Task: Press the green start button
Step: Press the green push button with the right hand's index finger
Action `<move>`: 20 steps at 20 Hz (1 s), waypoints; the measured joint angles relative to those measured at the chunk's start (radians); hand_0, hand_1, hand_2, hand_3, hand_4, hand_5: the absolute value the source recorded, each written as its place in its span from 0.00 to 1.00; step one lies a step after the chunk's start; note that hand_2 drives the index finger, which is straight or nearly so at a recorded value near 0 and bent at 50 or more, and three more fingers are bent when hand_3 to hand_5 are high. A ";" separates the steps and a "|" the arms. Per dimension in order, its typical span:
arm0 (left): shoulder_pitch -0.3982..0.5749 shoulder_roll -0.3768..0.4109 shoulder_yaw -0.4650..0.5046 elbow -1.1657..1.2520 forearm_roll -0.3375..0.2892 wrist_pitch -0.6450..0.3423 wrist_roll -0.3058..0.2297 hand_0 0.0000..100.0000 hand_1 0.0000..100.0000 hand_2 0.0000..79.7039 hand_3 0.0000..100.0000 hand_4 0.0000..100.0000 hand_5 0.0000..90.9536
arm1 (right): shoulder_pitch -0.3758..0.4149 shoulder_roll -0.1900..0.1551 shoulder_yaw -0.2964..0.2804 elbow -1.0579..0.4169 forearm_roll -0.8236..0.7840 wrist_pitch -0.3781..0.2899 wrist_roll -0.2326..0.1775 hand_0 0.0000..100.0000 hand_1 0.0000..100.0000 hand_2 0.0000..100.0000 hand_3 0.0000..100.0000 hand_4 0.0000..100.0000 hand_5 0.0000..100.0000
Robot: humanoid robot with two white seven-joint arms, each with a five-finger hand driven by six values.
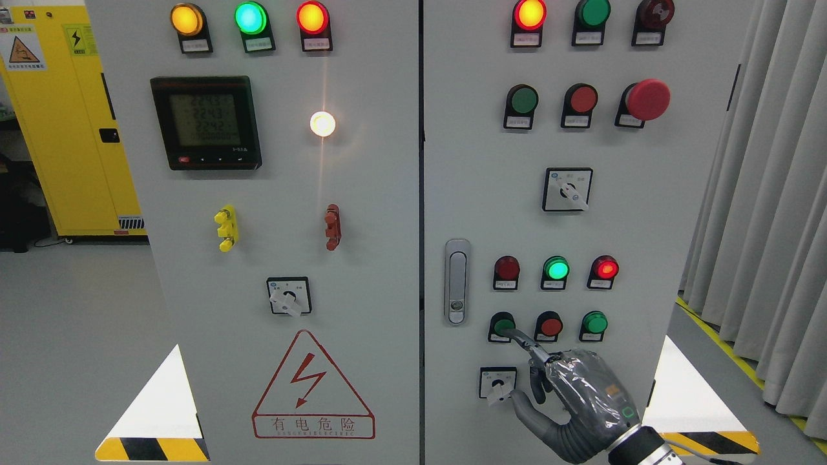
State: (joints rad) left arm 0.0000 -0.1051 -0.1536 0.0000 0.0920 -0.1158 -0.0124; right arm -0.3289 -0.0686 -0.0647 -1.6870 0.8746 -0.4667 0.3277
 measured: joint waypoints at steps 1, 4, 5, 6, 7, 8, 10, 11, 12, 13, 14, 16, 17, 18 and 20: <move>0.000 0.000 0.000 0.000 0.000 0.000 0.000 0.12 0.56 0.00 0.00 0.00 0.00 | -0.001 0.000 0.000 0.003 0.000 0.000 0.000 0.76 0.67 0.00 0.86 0.85 0.99; 0.000 0.000 0.000 0.000 0.000 0.000 0.000 0.12 0.56 0.00 0.00 0.00 0.00 | -0.005 0.001 0.000 0.009 -0.001 0.002 -0.001 0.78 0.67 0.00 0.85 0.85 0.98; 0.000 0.000 0.000 0.000 0.000 0.000 0.000 0.12 0.56 0.00 0.00 0.00 0.00 | -0.006 0.001 0.000 0.010 -0.002 0.002 -0.001 0.78 0.67 0.00 0.85 0.85 0.98; 0.000 0.000 0.000 0.000 0.000 0.000 0.000 0.12 0.56 0.00 0.00 0.00 0.00 | -0.008 0.001 0.000 0.012 -0.002 0.003 -0.001 0.79 0.67 0.00 0.85 0.85 0.98; 0.000 0.000 0.000 0.000 0.000 0.000 0.000 0.12 0.56 0.00 0.00 0.00 0.00 | -0.010 0.001 -0.001 0.014 -0.002 0.004 -0.001 0.79 0.67 0.00 0.86 0.85 0.98; 0.000 0.000 0.000 0.000 0.000 0.000 0.000 0.12 0.56 0.00 0.00 0.00 0.00 | -0.012 0.001 -0.001 0.015 -0.003 0.007 -0.001 0.79 0.67 0.00 0.86 0.85 0.98; 0.000 0.000 0.000 0.000 0.000 0.000 0.000 0.12 0.56 0.00 0.00 0.00 0.00 | -0.015 0.001 0.000 0.018 -0.003 0.011 -0.001 0.80 0.67 0.00 0.86 0.85 0.98; 0.000 0.000 0.000 0.000 0.000 0.000 0.000 0.12 0.56 0.00 0.00 0.00 0.00 | -0.017 0.002 0.000 0.019 -0.003 0.013 -0.002 0.80 0.67 0.00 0.85 0.85 0.98; 0.000 0.000 0.000 0.000 0.000 0.000 0.000 0.12 0.56 0.00 0.00 0.00 0.00 | -0.018 0.002 0.000 0.020 -0.004 0.015 -0.002 0.81 0.67 0.00 0.86 0.85 0.98; 0.000 0.000 0.000 0.000 0.000 0.000 0.000 0.12 0.56 0.00 0.00 0.00 0.00 | -0.018 0.002 0.000 0.020 -0.004 0.016 -0.003 0.81 0.67 0.00 0.86 0.85 0.98; 0.000 0.000 0.000 0.000 0.000 0.000 0.000 0.12 0.56 0.00 0.00 0.00 0.00 | -0.019 0.002 0.001 0.021 -0.004 0.016 -0.004 0.82 0.67 0.00 0.86 0.85 0.98; 0.000 0.000 0.000 0.000 0.000 0.000 0.000 0.12 0.56 0.00 0.00 0.00 0.00 | -0.019 0.002 0.001 0.021 -0.005 0.016 -0.004 0.84 0.68 0.00 0.86 0.85 0.98; 0.000 0.000 0.000 0.000 0.000 0.000 0.000 0.12 0.56 0.00 0.00 0.00 0.00 | -0.019 0.002 0.000 0.021 -0.007 0.017 -0.004 0.85 0.68 0.00 0.86 0.85 0.98; 0.000 0.000 0.000 0.000 0.000 0.000 0.000 0.12 0.56 0.00 0.00 0.00 0.00 | -0.019 0.002 0.000 0.020 -0.007 0.017 -0.004 0.86 0.69 0.00 0.86 0.85 0.98; 0.000 0.000 0.000 0.000 0.000 0.000 0.000 0.12 0.56 0.00 0.00 0.00 0.00 | -0.018 0.004 -0.002 0.016 -0.010 0.017 -0.004 0.89 0.70 0.00 0.86 0.85 0.98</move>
State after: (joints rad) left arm 0.0000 -0.1056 -0.1536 0.0000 0.0920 -0.1158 -0.0124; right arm -0.3467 -0.0647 -0.0663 -1.6708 0.8650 -0.4501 0.3233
